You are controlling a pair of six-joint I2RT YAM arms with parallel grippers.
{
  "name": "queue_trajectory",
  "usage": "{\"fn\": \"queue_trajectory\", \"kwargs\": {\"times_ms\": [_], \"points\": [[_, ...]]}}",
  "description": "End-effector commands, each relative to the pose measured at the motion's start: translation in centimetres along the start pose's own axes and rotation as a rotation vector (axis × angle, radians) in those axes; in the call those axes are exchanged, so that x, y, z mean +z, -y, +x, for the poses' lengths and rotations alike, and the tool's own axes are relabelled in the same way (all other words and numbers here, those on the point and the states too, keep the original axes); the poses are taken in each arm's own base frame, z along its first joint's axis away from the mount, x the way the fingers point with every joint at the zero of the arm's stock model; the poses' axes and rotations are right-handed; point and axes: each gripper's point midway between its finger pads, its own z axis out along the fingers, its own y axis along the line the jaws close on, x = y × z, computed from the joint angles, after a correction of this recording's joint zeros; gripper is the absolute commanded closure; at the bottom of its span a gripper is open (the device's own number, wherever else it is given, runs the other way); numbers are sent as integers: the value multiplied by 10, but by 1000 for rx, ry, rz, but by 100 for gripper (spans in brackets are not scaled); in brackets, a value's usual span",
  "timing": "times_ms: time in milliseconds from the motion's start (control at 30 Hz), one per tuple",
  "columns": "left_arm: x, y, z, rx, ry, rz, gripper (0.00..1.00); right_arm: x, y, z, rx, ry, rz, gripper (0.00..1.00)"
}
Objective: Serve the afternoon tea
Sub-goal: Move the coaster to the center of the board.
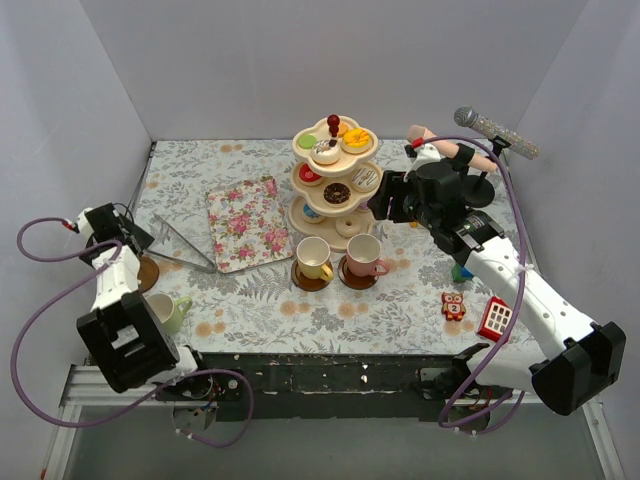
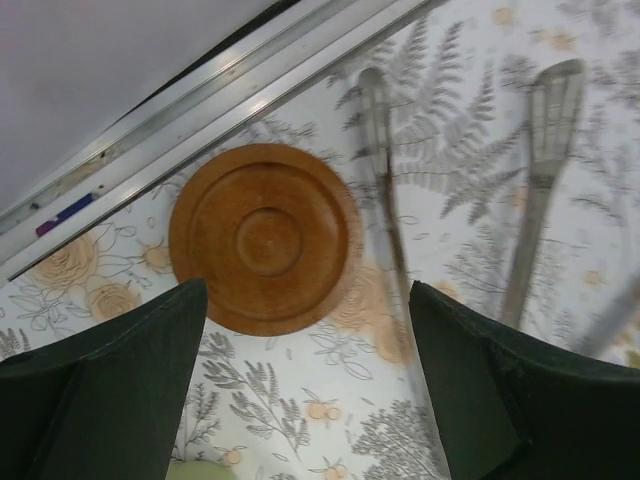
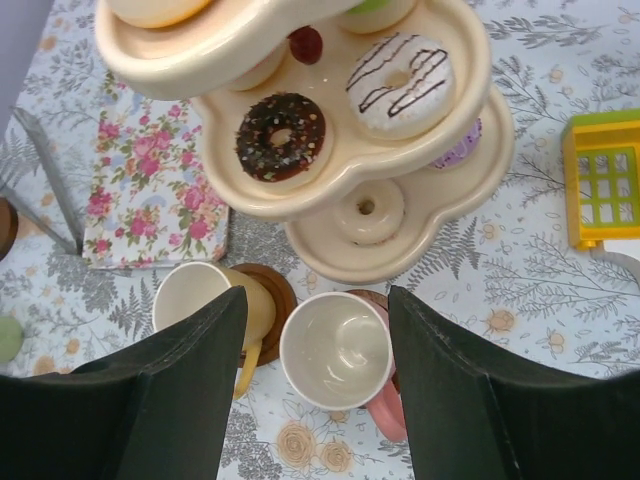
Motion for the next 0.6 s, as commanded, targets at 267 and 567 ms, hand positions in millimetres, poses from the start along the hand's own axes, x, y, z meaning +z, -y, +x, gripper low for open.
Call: {"fn": "queue_trajectory", "kwargs": {"times_ms": [267,567], "points": [[45,-59,32,39,-106,-199,25,-6,-30,-18,-13,25,-157,34],[61,-45,63,66,-236,-112,38,-3,-18,-11,-25,14,-126,34]]}}
